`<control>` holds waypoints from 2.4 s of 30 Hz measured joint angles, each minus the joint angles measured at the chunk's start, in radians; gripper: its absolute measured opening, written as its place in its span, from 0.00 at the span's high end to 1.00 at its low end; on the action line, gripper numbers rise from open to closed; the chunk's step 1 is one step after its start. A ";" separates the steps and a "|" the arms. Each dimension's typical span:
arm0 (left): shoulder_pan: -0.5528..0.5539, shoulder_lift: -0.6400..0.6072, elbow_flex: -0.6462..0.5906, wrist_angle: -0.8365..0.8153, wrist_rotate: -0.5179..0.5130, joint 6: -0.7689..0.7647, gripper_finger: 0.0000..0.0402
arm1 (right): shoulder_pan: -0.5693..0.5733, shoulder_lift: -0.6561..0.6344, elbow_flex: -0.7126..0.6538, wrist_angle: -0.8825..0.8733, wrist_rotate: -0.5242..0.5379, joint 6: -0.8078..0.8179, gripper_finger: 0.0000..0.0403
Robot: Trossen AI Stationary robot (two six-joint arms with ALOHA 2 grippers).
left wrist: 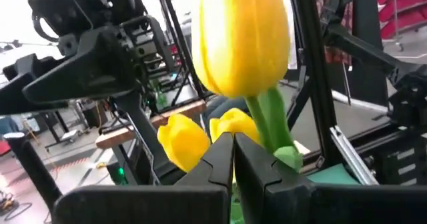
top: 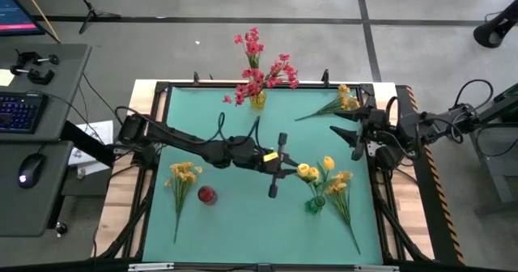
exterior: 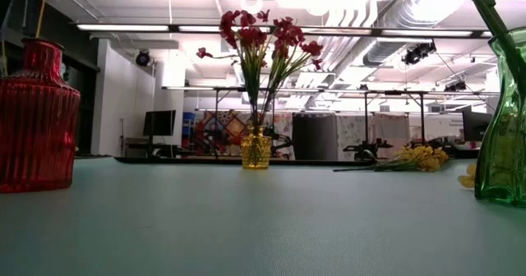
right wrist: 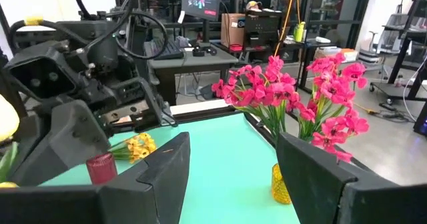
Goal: Sort flowers into vase by color
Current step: Put the yellow tulip into the green vase, then put the top right yellow flowers into the red vase
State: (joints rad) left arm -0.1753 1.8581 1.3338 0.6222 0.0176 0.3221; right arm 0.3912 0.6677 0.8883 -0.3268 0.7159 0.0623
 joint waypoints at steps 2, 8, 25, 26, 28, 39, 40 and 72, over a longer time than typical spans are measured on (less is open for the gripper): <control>0.000 0.007 0.016 -0.009 0.002 0.003 1.00 | 0.000 0.004 0.000 -0.002 0.000 0.001 0.48; -0.002 0.013 0.051 -0.024 0.015 0.003 1.00 | 0.000 0.007 0.000 -0.014 0.000 0.001 0.48; -0.029 -0.116 0.052 -0.395 -0.254 0.065 1.00 | 0.000 0.007 0.000 -0.051 -0.001 0.009 0.48; -0.032 -0.117 0.052 -0.399 -0.260 0.065 1.00 | 0.000 0.007 0.000 -0.051 -0.001 0.009 0.48; -0.040 -0.120 0.052 -0.401 -0.244 0.065 1.00 | 0.000 0.007 0.000 -0.052 -0.001 0.009 0.48; -0.073 -0.120 0.052 -0.326 -0.178 0.098 1.00 | 0.000 0.007 0.000 -0.077 -0.001 0.009 0.48; -0.069 -0.120 0.052 -0.316 -0.179 0.099 1.00 | 0.000 0.007 0.000 -0.077 -0.001 0.009 0.48; 0.000 0.002 0.052 -0.033 0.049 -0.006 1.00 | 0.000 0.007 0.000 -0.073 -0.001 0.032 0.48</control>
State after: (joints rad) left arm -0.1757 1.8599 1.3857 0.5889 0.0668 0.3159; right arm 0.3914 0.6748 0.8883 -0.3996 0.7151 0.0944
